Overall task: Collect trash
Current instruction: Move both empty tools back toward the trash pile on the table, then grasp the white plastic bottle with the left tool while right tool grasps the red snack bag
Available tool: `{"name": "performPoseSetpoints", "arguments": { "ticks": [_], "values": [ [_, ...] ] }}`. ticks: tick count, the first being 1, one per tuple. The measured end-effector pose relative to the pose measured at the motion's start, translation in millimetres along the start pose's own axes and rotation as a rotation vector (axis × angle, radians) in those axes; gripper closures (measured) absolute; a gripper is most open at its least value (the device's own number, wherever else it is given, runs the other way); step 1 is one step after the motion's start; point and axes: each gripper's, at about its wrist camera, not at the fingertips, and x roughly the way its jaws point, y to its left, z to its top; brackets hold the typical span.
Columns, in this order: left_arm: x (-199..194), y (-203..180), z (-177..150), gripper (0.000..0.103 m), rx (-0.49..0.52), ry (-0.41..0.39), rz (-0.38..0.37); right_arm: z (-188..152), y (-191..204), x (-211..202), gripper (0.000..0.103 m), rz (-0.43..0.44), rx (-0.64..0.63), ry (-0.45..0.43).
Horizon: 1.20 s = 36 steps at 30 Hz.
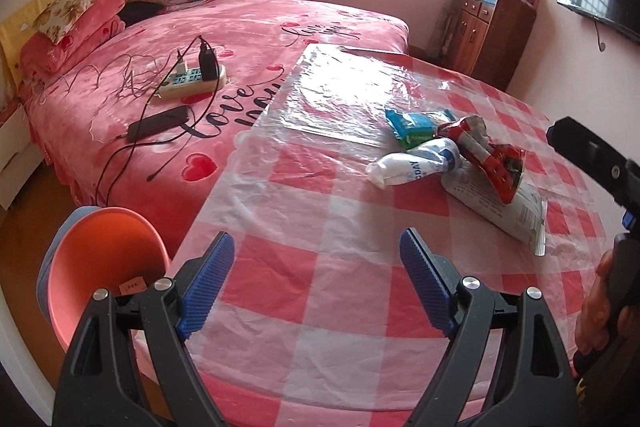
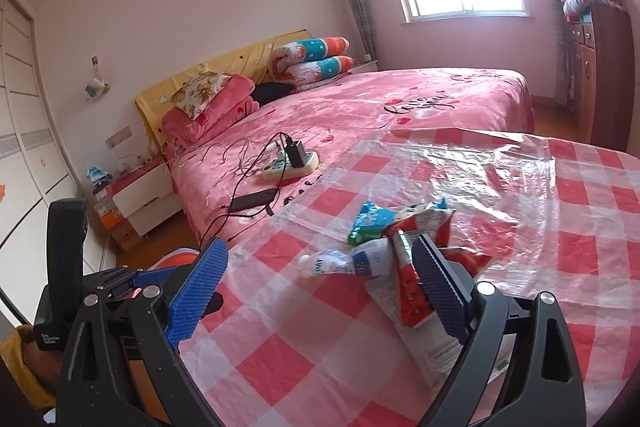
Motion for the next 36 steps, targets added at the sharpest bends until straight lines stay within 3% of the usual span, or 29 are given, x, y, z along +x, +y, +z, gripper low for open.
{"name": "performPoseSetpoints", "arguments": {
  "ticks": [16,23,30,32,36],
  "values": [
    [12,-49,7,0.018,0.145,0.030,-0.036,4,-94,-3,0.011,-0.051,0.203,0.032],
    [25,-81,26,0.018,0.326,0.020,-0.044,-3,-135,14,0.011,0.062,0.370,0.092],
    [55,-94,46,0.018,0.382,0.057,-0.053,0,-127,30,0.011,0.104,0.363,0.115],
    [62,-94,50,0.018,0.371,0.062,-0.062,1,-120,34,0.019,0.107,0.335,0.121],
    [76,-89,58,0.018,0.333,0.079,-0.104,3,-112,43,0.021,0.107,0.306,0.136]
  ]
}}
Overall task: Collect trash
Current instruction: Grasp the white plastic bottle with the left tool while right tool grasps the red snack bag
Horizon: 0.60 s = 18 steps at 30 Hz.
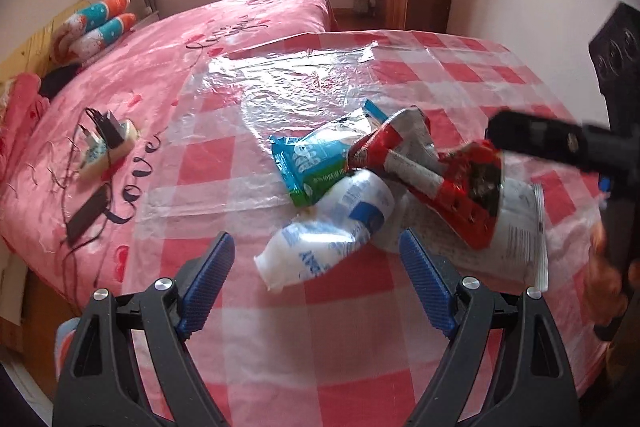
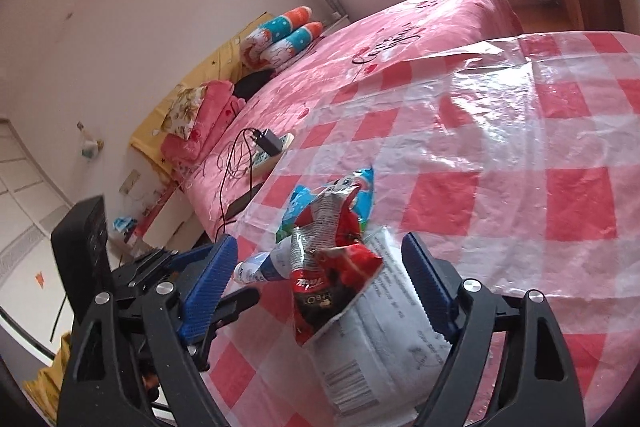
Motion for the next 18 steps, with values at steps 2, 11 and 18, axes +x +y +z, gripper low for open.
{"name": "performPoseSetpoints", "arguments": {
  "ticks": [2,11,18],
  "values": [
    [7,1,2,0.018,-0.005,0.009,-0.022,0,2,4,0.022,0.002,-0.009,0.007],
    [33,20,7,0.018,-0.090,0.048,-0.137,-1,-5,22,0.029,0.012,0.026,0.055],
    [44,22,8,0.018,-0.106,0.056,-0.189,-4,-5,32,0.029,0.007,0.033,0.087]
  ]
}}
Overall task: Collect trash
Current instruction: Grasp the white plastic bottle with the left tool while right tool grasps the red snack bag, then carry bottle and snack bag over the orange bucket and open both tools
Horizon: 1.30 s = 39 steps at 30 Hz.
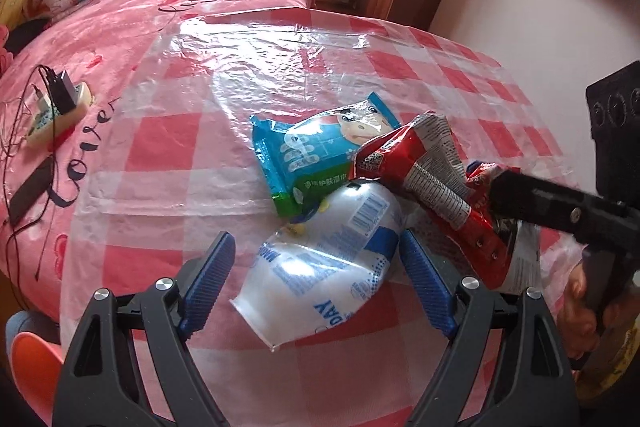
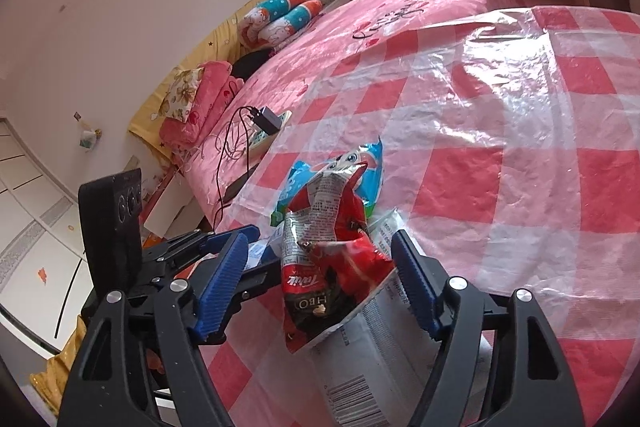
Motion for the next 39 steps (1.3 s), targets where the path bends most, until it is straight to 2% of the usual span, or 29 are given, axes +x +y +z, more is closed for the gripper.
{"name": "performPoseSetpoints", "arguments": {
  "ticks": [6,11,15,17,29,39],
  "values": [
    [5,-2,0,0.023,0.010,0.006,-0.016,-1,2,3,0.032,-0.010,-0.009,0.011],
    [6,-5,-1,0.026,0.001,-0.008,-0.013,-2,2,5,0.046,-0.038,-0.020,0.017],
    [3,-8,-5,0.027,-0.023,-0.033,-0.001,-4,4,5,0.048,-0.053,-0.034,0.017],
    [2,-9,-8,0.027,-0.037,-0.045,0.007,-5,6,7,0.056,-0.050,-0.043,0.027],
    [-16,-5,-26,0.028,-0.116,-0.083,0.024,-11,16,5,0.063,-0.115,-0.130,-0.001],
    [-42,5,-44,0.028,-0.149,-0.121,0.015,-15,13,-5,0.064,-0.105,-0.126,-0.035]
  ]
}}
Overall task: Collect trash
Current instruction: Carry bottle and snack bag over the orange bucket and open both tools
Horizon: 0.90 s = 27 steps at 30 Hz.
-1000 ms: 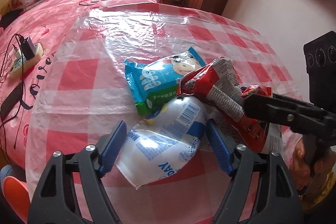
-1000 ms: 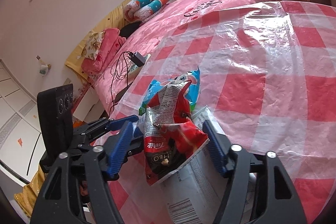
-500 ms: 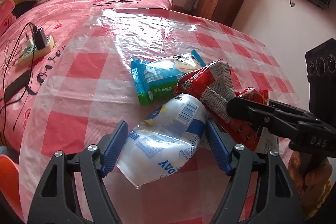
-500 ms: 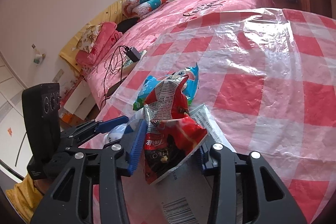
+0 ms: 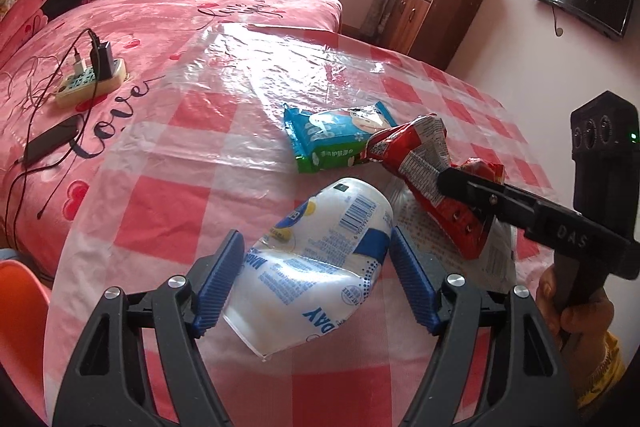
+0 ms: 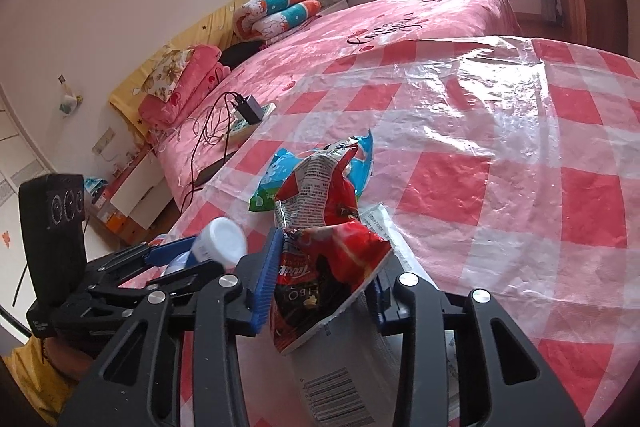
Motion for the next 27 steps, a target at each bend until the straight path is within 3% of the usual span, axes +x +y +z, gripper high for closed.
{"name": "performPoseSetpoints", "arguments": {
  "ticks": [12,17,27],
  "values": [
    [-33,19,-17,0.028,-0.032,-0.049,-0.010,-1,-6,-12,0.064,0.020,0.053,-0.042],
    [-46,26,-25,0.028,-0.039,-0.067,-0.017,-2,-6,-14,0.064,0.078,0.114,-0.039],
    [-64,46,-35,0.028,-0.078,-0.101,-0.028,-7,34,-13,0.064,0.133,0.089,-0.012]
  ]
}}
